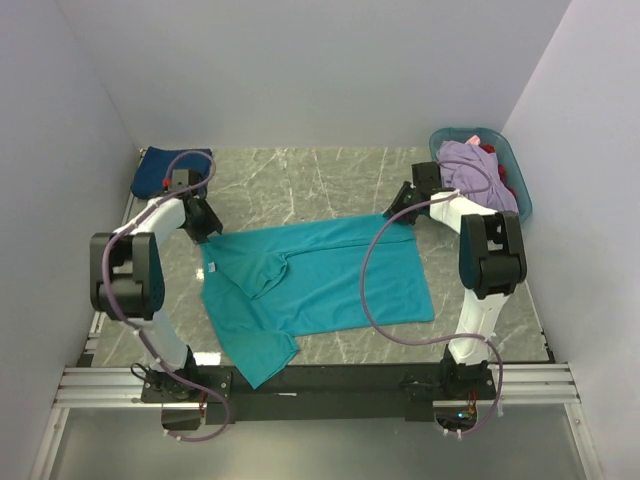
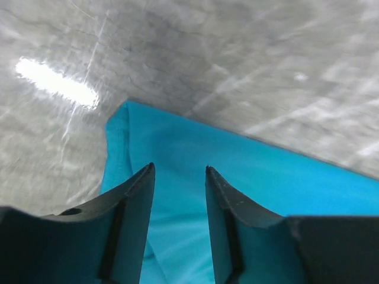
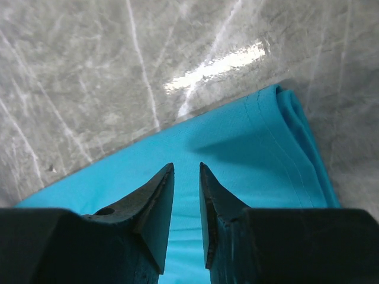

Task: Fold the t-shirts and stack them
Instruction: Fold the tshirt

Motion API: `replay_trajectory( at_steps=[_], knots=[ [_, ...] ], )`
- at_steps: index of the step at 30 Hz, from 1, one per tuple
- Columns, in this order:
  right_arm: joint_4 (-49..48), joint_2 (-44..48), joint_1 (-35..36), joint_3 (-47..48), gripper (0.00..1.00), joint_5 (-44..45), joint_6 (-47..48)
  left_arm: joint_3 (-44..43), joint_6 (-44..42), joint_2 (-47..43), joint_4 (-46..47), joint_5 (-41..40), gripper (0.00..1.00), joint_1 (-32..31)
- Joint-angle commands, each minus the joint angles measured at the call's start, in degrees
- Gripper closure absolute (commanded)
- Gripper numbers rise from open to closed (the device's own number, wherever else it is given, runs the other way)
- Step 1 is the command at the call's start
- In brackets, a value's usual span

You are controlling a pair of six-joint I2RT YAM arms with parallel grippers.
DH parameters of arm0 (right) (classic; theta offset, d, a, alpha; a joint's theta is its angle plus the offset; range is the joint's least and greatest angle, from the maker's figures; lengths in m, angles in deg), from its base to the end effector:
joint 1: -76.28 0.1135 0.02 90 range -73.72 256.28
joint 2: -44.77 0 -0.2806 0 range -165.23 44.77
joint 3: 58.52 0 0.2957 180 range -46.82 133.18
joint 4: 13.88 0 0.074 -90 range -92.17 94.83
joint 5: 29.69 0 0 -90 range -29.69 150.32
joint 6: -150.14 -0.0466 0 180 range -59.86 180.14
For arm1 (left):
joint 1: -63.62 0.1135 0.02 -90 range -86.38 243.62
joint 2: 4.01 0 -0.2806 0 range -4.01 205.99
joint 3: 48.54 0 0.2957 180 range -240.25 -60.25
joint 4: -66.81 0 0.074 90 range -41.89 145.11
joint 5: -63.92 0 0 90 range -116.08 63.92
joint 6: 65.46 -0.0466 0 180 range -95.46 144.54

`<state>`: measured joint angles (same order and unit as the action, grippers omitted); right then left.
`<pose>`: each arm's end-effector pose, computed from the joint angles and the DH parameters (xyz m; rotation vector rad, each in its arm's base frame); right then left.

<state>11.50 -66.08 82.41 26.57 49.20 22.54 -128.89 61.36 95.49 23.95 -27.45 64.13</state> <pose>0.4577 0.0582 0.1540 0.6014 2.4541 0.5597 0.4022 0.0047 0.1868 -0.8603 2.5219 -0.1767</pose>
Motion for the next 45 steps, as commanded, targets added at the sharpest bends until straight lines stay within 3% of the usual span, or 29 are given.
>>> replay_trajectory(
  at_steps=[1,8,18,26,33,41,45],
  knots=[
    [-0.8,-2.1,-0.1,2.9,0.69,-1.6,-0.4,-0.7,0.9,4.3,1.5,-0.6,0.55,-0.2],
    [-0.5,-5.1,-1.8,3.6,0.68,-1.5,-3.4,-6.0,1.0,11.8,0.0,-1.5,0.57,-0.2],
    [7.4,-11.7,-2.6,16.0,0.68,-0.1,-2.6,-18.4,1.0,24.0,-3.6,-0.7,0.56,-0.2],
    [9.5,-15.6,-2.7,25.4,0.68,0.3,2.7,-24.7,0.7,27.7,-5.7,0.0,0.5,-0.2],
    [16.6,-6.9,-0.9,23.7,0.67,9.8,8.5,-24.2,0.3,21.2,-6.2,-3.2,0.35,-0.2],
    [23.9,-2.8,3.6,17.6,0.67,18.4,11.1,-19.7,-2.0,6.9,-6.4,-6.3,0.13,-0.2],
    [25.3,-4.0,4.4,17.2,0.67,18.2,11.0,-14.9,-2.9,0.3,-5.6,-7.4,0.12,-0.2]
  ],
)
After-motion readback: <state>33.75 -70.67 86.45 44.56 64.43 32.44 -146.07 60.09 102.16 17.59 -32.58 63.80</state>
